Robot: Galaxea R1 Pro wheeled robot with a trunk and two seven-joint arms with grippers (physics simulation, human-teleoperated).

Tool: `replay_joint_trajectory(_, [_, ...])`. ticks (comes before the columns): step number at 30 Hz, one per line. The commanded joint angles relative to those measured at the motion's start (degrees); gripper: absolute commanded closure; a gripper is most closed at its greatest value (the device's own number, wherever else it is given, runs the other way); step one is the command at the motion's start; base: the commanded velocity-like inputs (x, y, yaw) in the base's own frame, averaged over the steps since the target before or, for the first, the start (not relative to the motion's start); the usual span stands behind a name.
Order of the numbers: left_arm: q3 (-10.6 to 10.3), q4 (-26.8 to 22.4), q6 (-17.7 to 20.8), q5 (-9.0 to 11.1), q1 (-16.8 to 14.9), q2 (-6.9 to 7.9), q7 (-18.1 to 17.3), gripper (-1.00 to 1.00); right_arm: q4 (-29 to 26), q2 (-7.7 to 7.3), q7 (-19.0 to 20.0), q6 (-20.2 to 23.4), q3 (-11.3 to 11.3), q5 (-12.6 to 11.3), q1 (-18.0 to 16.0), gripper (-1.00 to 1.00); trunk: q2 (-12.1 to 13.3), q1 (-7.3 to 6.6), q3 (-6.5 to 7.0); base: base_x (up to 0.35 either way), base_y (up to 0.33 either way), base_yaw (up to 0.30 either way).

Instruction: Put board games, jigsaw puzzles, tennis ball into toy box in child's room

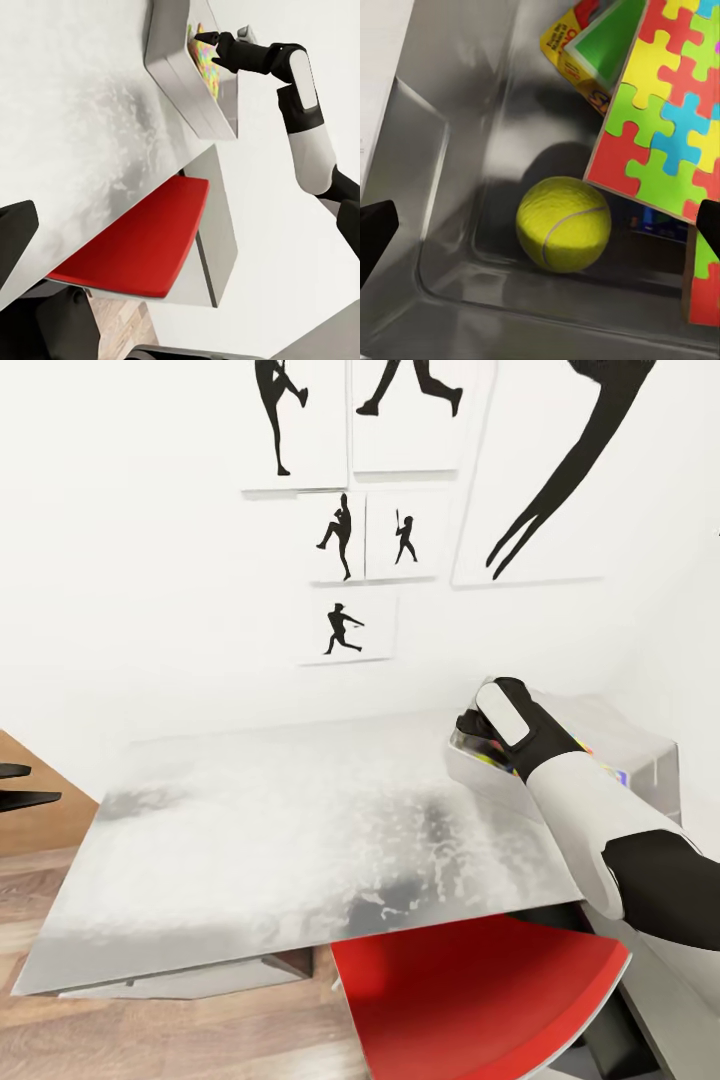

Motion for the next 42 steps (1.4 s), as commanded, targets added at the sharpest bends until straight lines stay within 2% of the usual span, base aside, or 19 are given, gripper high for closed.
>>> replay_joint_trajectory(1, [-0.5, 0.1, 0.4, 0.2, -0.3, 0.05, -0.2, -1.0, -0.1, -0.1, -0.5, 0.2, 0.5, -0.6, -0.1, -1.0, -0.1, 0.04, -0.01, 0.0, 0.0, 0.0])
replay_joint_trajectory(9, [-0.5, 0.1, 0.4, 0.2, -0.3, 0.05, -0.2, -1.0, -0.4, -0.18, -0.7, 0.5, 0.3, -0.6, -0.1, -1.0, -0.1, 0.04, 0.75, -0.012, 0.0, 0.0])
replay_joint_trajectory(20, [-0.5, 0.1, 0.4, 0.2, -0.3, 0.05, -0.2, -1.0, -9.3, -0.27, -1.1, 3.6, 0.1, -0.7, 0.0, -1.0, -0.1, 0.04, 1.79, -0.042, 0.0, 0.0])
replay_joint_trajectory(25, [-0.5, 0.1, 0.4, 0.2, -0.3, 0.05, -0.2, -1.0, -11.6, -0.32, -1.4, 4.8, -0.1, -0.8, 0.0, -1.0, -0.1, 0.04, 2.26, -0.001, 0.0, 0.0])
replay_joint_trajectory(28, [-0.5, 0.1, 0.4, 0.2, -0.3, 0.05, -0.2, -1.0, -12.6, -0.34, -1.4, 7.0, -0.3, -0.8, 0.0, -1.0, -0.1, 0.04, 2.55, 0.0, 0.0, 0.0])
replay_joint_trajectory(33, [-0.5, 0.1, 0.4, 0.3, -0.3, 0.05, -0.2, -1.0, -19.5, -0.4, -1.5, 13.1, -0.5, -1.0, 0.0, -1.0, -0.1, 0.04, 3.02, 0.0, 0.0, 0.0])
replay_joint_trajectory(37, [-0.5, 0.1, 0.4, 0.3, -0.3, 0.05, -0.2, -1.0, -25.6, -2.41, -1.4, 15.6, -0.6, -1.5, 0.1, -1.0, -0.1, 0.04, 3.4, -0.062, 0.0, 0.0])
replay_joint_trajectory(39, [-0.5, 0.5, 0.4, 0.3, -0.3, 0.05, -0.1, -1.0, -28.7, -3.45, -1.4, 15.9, -1.0, -1.7, 2.1, -1.0, -0.1, 0.04, 3.59, -0.133, 0.0, 0.0])
replay_joint_trajectory(41, [-0.5, 0.8, 0.4, 0.3, -0.3, 0.01, -0.1, -1.0, -31.4, -4.58, -1.4, 16.1, -2.8, -2.2, 4.2, -1.0, -0.1, 0.04, 3.78, -0.159, 0.0, 0.0])
replay_joint_trajectory(42, [-0.6, 0.9, 0.4, 0.3, -0.3, -0.01, -0.1, -1.0, -33.7, -5.31, -1.4, 16.2, -4.5, -2.8, 5.3, -1.0, -0.1, 0.04, 3.88, -0.17, 0.0, 0.014])
